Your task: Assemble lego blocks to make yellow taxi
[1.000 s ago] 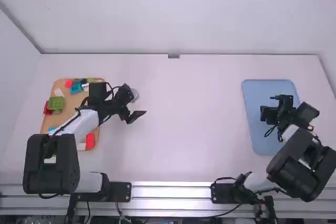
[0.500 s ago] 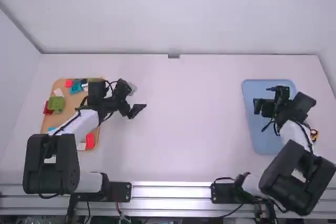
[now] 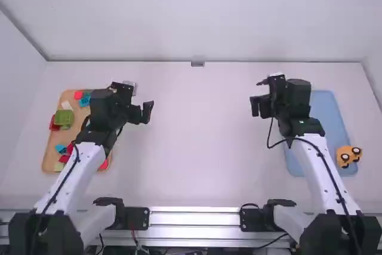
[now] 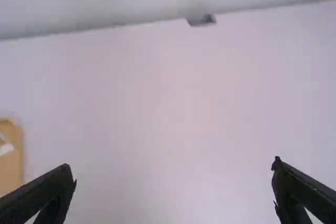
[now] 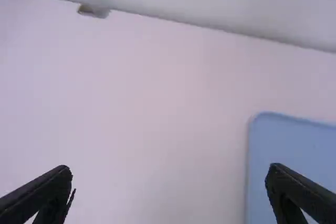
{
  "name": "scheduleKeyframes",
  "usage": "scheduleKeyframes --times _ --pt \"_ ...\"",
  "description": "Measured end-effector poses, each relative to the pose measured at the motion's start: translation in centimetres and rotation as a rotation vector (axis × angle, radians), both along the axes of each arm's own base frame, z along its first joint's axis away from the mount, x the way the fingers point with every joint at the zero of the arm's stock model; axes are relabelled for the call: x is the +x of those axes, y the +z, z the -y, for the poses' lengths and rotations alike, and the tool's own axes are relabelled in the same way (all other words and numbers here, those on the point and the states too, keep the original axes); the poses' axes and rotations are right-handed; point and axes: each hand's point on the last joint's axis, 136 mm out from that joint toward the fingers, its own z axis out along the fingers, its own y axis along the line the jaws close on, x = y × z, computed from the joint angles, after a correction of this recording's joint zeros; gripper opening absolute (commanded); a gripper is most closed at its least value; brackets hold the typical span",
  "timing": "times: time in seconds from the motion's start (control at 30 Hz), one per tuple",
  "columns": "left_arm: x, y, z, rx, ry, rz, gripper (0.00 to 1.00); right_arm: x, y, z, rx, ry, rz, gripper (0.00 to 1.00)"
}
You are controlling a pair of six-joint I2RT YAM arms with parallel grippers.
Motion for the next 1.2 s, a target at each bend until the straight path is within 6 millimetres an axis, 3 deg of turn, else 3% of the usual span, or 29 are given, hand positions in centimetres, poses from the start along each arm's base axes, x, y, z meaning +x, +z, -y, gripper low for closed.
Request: scheduleKeyframes --times 0.27,0.4,0.53,0.7,0.93,1.2 --pt "-3.4 7.6 -1.0 0.011 0.066 0.219 0.99 -1.2 1.0 -7.3 -0.195 0.229 0.084 0.98" --pt "-5.4 10.3 -1.1 0.008 0.076 0.304 0.97 -1.9 0.9 -9.1 -0.319 0.315 0.109 0.96" --pt "-6.1 12.2 -1.5 -0.006 0.106 0.383 0.93 -1.4 2.2 -8.4 -0.338 0.295 0.164 0.92" --pt "-6.6 11.2 -2.4 -0.001 0.154 0.411 0.86 -1.4 4.1 -6.2 -0.296 0.216 0.241 0.86" --pt "-8.1 8.5 -3.8 0.022 0.239 0.413 0.73 -2.1 4.8 -3.0 -0.185 0.099 0.318 0.74" --pt "-9.9 4.6 -4.3 0.027 0.266 0.418 0.55 -4.7 2.7 2.5 -0.075 -0.12 0.307 0.56"
